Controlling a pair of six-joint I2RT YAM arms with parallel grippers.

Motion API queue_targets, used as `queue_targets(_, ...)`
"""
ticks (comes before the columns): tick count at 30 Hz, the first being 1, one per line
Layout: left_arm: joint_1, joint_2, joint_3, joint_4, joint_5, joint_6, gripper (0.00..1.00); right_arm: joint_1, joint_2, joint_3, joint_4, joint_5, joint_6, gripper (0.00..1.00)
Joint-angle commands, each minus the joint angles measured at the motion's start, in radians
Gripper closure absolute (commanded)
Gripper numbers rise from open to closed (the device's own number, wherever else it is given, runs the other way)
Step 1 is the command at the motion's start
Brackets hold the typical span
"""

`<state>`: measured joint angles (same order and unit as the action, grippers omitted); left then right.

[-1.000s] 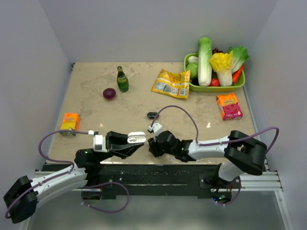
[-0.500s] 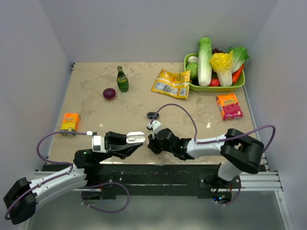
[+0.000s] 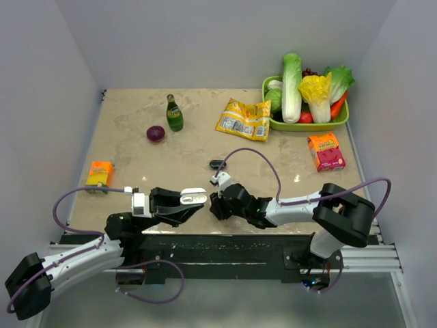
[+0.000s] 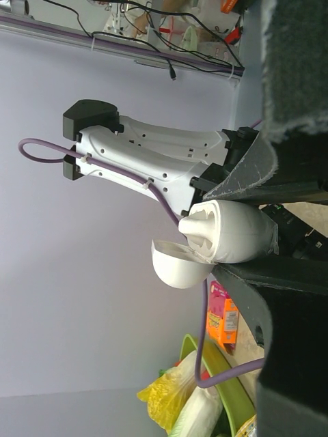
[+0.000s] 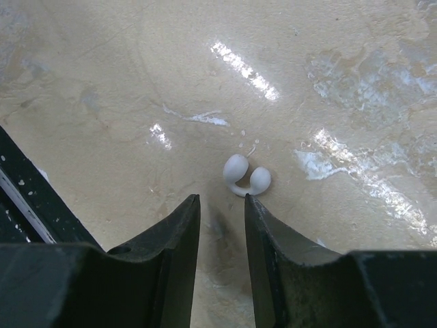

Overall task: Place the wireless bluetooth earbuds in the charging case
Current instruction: Adjust the earbud at the center of the board.

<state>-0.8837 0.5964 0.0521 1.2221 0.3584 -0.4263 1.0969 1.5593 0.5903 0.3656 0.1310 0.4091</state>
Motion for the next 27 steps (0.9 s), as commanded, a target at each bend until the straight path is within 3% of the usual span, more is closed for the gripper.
queue_targets(1,0.006,0.003,-0.172,0.048,-0.013,0.012,1.00,-0.012,-0.002,0.032,0.024,0.029,-0.013,0.64)
queue_targets(27,0.006,0.016,-0.187,0.062,-0.016,0.009,1.00,-0.035,0.104,0.105,0.035,-0.014,-0.038,0.62)
